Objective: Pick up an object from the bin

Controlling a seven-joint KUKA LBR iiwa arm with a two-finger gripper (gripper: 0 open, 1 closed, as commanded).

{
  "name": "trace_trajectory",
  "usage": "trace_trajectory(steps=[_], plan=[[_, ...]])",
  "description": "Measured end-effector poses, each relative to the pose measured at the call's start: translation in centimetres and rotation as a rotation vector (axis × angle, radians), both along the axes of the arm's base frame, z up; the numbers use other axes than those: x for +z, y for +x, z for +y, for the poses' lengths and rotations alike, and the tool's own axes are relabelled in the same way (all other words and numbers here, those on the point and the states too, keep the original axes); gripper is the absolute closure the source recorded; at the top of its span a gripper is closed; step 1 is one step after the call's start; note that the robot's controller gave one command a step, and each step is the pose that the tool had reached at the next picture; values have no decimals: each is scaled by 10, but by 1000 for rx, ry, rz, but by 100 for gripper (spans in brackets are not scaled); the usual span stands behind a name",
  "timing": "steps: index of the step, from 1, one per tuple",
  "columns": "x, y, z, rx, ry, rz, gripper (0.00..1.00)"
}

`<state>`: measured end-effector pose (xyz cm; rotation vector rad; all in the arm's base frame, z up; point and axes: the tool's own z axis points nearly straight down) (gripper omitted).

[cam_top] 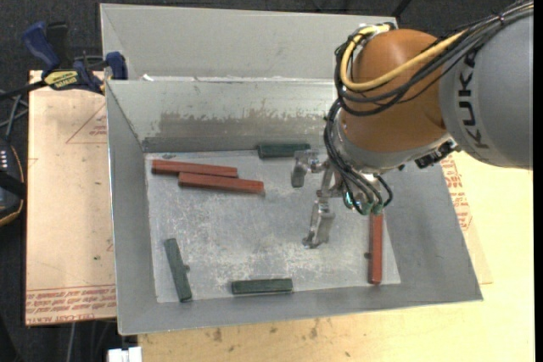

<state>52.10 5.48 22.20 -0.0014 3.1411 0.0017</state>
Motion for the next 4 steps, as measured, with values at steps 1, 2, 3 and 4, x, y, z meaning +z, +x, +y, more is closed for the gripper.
trace_trajectory(steps=[1,2,3,4], plan=[[-50,43,36,47,1,-12,0],[-83,41,59,215,0,0,0],[-106,60,48,257,1,-4,0],[-114,69,43,150,0,-2,0]])
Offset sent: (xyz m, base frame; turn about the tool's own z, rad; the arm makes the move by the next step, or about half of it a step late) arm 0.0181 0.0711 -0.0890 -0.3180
